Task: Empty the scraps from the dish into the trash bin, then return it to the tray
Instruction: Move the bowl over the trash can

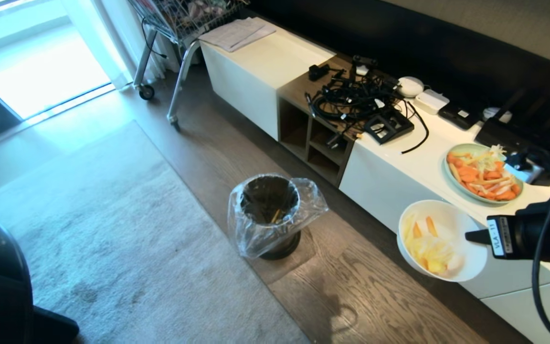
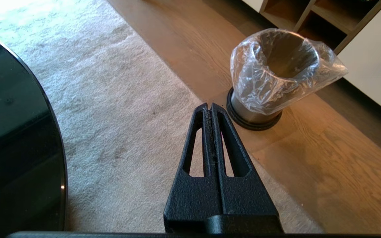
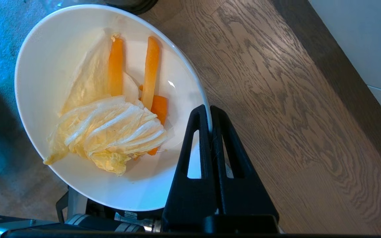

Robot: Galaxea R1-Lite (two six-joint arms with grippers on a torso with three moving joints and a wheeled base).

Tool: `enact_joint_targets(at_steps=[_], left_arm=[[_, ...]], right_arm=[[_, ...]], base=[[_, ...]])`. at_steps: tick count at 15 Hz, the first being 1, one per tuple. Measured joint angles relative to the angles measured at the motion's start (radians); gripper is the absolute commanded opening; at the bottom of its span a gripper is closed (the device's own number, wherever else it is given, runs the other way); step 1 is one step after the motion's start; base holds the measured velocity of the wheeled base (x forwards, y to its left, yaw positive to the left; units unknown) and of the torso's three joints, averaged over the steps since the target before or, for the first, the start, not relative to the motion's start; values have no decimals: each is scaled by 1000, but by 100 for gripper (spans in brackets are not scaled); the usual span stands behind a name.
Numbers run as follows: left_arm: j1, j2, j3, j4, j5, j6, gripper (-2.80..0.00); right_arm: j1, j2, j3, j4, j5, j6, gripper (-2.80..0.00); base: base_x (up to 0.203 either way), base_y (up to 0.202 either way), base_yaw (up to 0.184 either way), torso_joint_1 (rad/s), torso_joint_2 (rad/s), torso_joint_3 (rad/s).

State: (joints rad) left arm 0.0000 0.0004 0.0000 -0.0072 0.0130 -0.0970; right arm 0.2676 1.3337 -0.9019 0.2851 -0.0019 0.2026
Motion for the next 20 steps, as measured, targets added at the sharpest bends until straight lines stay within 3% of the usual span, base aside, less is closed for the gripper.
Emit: enact_joint_targets(at_steps=[6,20], left_arm=[[0,0,0,0,0,0,-280],[0,0,0,0,0,-1,-280]], right_arm=[[49,54,-83,0,0,-1,-280],[59,103,-138,0,-1,-2,-280]], base=[[0,0,0,3,3,-198],[0,0,0,0,2,-197]])
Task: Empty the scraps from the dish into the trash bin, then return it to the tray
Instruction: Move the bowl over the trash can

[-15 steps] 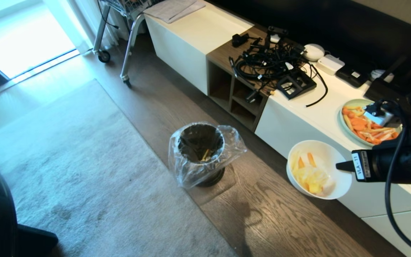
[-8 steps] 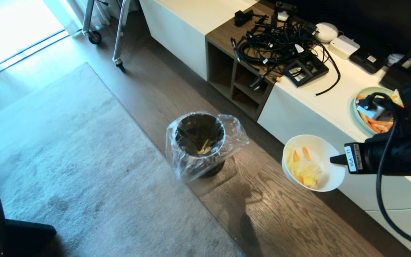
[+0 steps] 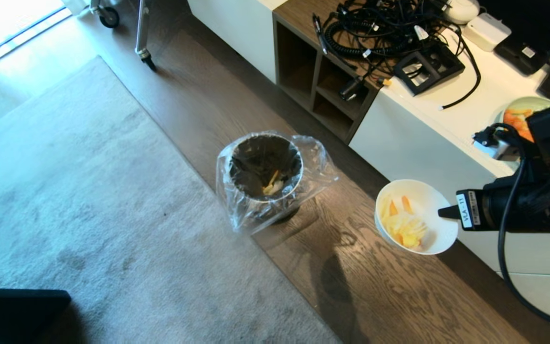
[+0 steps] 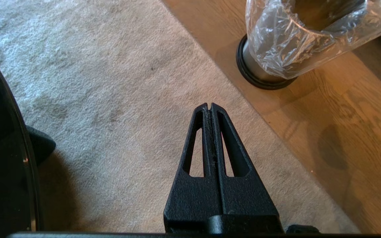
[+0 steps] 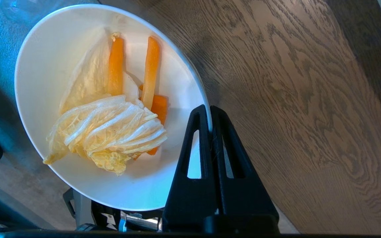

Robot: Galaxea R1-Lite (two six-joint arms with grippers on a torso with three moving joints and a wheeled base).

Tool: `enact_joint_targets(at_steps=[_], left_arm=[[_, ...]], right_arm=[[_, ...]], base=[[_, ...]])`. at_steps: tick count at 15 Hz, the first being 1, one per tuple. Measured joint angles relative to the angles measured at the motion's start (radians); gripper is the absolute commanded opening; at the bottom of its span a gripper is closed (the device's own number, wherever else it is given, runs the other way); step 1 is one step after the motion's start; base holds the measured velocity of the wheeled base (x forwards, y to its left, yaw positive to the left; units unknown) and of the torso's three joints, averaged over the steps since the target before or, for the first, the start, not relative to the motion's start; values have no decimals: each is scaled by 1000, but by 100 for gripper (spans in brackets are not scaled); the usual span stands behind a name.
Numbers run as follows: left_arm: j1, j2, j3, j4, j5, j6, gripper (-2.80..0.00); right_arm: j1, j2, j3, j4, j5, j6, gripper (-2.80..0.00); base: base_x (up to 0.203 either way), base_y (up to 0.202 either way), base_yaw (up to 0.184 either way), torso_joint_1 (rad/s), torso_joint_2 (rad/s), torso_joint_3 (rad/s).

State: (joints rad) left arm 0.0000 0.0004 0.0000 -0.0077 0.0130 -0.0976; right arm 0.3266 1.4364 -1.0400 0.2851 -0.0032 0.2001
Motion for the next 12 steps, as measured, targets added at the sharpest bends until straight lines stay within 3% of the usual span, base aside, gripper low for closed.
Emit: enact_joint_targets(at_steps=[6,12], left_arm=[[0,0,0,0,0,0,-280],[0,0,0,0,1,0,-280]], right_arm=[[14,12,-37,3,-3,0,-280],[123,87,-252,32,-29,-28,-280]], base=[[0,0,0,4,3,-121],[0,0,0,0,0,0]])
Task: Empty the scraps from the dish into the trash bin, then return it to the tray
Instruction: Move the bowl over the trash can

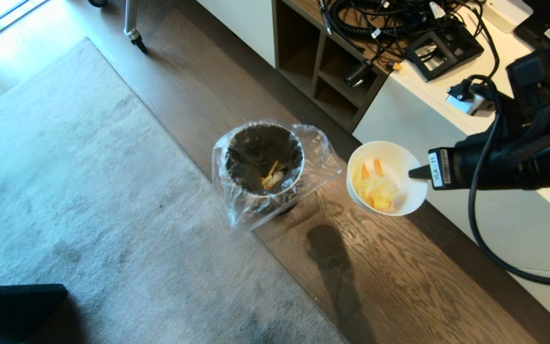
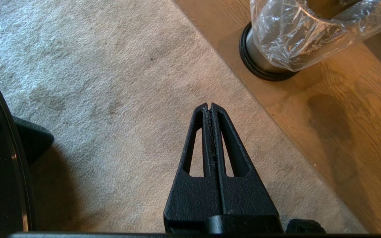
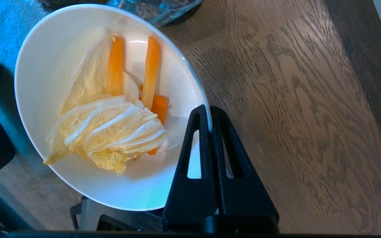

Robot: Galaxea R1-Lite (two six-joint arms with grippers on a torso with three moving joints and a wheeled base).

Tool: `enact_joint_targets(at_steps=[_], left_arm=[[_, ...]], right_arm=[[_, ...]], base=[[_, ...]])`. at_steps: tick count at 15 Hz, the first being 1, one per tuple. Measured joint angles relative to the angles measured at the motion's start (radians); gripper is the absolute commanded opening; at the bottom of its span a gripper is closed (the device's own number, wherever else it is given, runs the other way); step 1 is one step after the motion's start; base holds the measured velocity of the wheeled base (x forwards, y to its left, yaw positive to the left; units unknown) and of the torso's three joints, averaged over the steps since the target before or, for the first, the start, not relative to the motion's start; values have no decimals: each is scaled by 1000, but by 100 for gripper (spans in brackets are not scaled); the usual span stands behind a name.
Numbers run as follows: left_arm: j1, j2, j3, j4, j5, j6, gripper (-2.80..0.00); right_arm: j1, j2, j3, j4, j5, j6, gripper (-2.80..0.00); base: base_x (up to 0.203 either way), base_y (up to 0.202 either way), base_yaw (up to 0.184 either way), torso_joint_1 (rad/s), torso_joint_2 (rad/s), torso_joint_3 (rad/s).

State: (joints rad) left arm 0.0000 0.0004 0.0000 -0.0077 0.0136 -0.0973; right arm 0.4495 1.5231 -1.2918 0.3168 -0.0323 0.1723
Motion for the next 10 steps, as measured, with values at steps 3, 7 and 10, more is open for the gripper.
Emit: enact_joint_targets(at_steps=[3,7,10], left_arm=[[0,0,0,0,0,0,-280],[0,0,0,0,-1,0,-280],[0,0,0,0,-1,0,-280]], right_arm=[[94,63,-105,11,-34,-19,-280],[189,175,-251,-1,-129,-64,-280],[227,262,-351,-57,-236,-122,-280]], base=[[0,0,0,0,0,0],[0,0,0,0,0,0],[0,0,0,0,0,0]])
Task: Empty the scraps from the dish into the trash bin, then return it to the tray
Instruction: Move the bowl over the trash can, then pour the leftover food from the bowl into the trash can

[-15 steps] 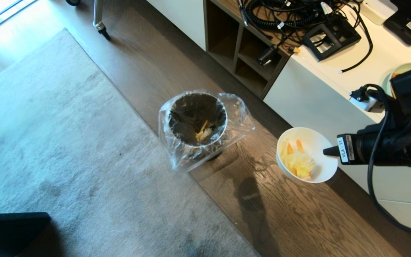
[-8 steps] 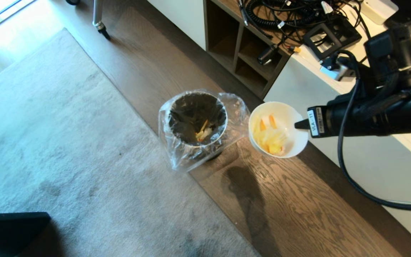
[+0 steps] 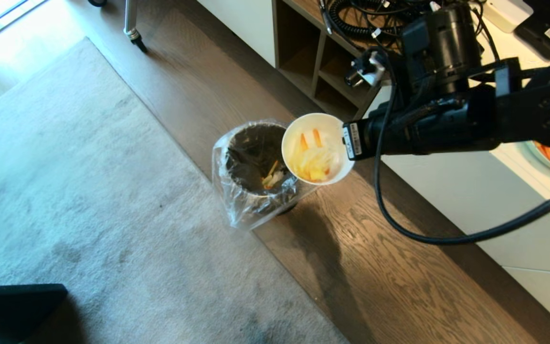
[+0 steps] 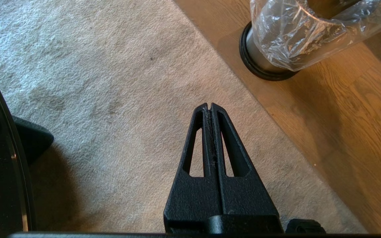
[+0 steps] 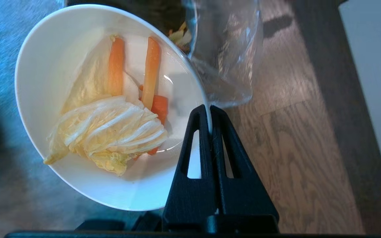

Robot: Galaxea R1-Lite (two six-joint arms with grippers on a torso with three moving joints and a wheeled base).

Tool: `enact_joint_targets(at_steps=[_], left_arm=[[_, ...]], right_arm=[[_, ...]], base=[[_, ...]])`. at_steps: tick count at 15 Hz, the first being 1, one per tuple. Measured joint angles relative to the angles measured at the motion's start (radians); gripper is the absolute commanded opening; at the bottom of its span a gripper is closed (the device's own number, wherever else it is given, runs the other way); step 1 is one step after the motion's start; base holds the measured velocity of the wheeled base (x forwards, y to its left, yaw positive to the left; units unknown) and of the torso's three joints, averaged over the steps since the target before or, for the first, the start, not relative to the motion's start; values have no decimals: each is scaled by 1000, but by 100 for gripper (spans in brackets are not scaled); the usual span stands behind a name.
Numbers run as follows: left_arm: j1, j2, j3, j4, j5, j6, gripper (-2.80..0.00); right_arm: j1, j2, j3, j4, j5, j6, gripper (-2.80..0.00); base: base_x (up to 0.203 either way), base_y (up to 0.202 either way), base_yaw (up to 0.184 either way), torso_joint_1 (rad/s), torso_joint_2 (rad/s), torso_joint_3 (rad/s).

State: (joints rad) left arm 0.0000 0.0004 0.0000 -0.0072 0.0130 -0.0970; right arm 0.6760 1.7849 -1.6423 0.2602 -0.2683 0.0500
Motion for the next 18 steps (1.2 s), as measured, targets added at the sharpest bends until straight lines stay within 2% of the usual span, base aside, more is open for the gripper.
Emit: enact_joint_targets(at_steps=[2,4,6,10,18], left_arm=[[0,0,0,0,0,0,-280],[0,0,0,0,0,0,-280],[0,0,0,0,0,0,-280],[0,0,0,0,0,0,-280],[0,0,0,0,0,0,-280]], right_arm=[[17,45,-18,-102,-67,-67,-280],[27,78,-21,-215,-85,-146,-280],[31,106,-22,-336,-87,-248,-280],[36,158,-15,-621,-83,-504,-280],[64,184,151,-1109,-73,-839,-280]], base=[[0,0,0,0,0,0],[0,0,0,0,0,0],[0,0,0,0,0,0],[0,0,0,0,0,0],[0,0,0,0,0,0]])
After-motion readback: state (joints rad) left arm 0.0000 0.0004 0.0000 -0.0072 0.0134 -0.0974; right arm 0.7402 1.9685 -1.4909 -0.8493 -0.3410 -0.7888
